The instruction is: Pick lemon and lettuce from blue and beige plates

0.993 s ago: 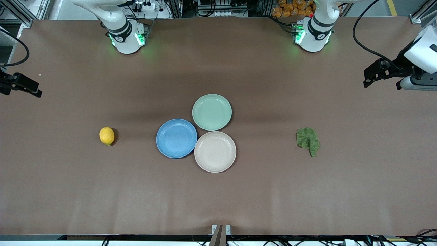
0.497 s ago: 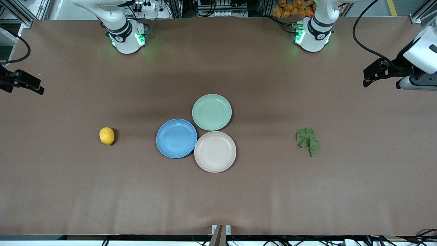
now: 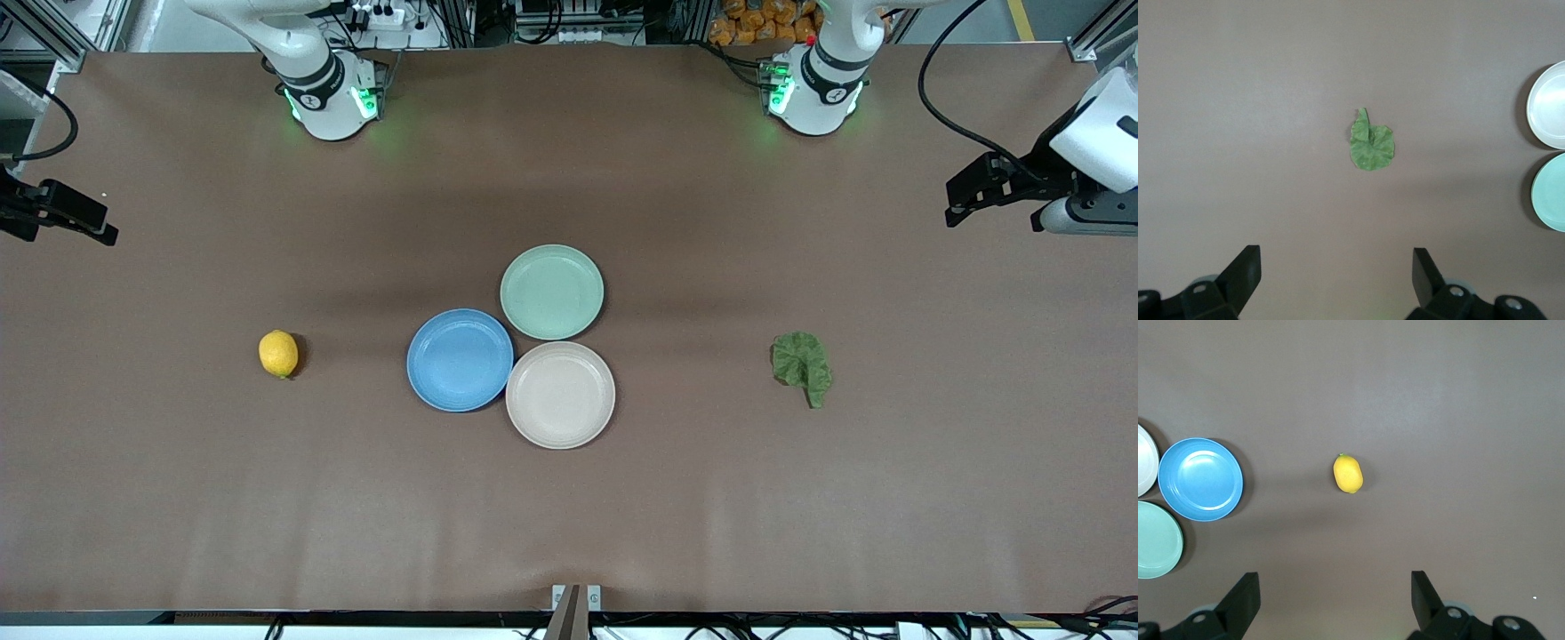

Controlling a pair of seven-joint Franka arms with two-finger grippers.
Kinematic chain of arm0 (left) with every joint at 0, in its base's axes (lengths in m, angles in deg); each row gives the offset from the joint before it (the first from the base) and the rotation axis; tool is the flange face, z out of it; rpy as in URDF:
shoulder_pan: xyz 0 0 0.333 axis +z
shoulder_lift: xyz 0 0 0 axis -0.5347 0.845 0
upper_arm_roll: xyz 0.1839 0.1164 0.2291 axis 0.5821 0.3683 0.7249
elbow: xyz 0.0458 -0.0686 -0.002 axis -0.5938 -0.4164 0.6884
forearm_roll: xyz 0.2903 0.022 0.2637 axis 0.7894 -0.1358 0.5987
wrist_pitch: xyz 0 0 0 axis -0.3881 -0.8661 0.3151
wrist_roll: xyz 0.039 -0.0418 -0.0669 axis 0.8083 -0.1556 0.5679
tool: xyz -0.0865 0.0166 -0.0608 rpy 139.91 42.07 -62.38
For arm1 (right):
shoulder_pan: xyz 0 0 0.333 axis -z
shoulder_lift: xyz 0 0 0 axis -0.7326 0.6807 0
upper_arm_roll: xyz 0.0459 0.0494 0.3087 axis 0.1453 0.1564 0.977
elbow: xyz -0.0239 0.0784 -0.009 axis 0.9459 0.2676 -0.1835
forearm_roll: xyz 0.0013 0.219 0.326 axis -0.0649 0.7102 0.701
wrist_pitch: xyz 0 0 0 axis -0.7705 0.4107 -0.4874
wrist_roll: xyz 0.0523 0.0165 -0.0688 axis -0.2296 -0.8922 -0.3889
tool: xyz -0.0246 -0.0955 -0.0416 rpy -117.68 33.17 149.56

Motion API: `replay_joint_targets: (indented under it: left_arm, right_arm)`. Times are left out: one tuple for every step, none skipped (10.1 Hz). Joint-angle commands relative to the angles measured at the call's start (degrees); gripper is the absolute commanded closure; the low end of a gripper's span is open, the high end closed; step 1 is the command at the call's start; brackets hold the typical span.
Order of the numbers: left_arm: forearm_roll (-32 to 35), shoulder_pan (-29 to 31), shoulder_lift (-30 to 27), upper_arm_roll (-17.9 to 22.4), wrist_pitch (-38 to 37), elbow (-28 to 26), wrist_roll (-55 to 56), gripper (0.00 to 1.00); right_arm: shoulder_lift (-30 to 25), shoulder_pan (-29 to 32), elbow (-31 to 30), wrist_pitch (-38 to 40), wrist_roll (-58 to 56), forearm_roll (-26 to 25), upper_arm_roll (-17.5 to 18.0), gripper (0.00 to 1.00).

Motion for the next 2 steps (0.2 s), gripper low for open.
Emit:
replay_joint_targets:
  left_arm:
    - [0.3,0.5,0.4,-0.5,-1.0,1.2,0.1,0.00]
    - [0.3,0.5,0.5,-0.6,-1.0,1.2,0.1,0.00]
  right_arm:
    - [0.5,-0.4,1.4,0.7,1.0,0.5,-0.5,0.00]
    - [0.5,-0.4,1.4,0.7,1.0,0.5,-0.5,0.00]
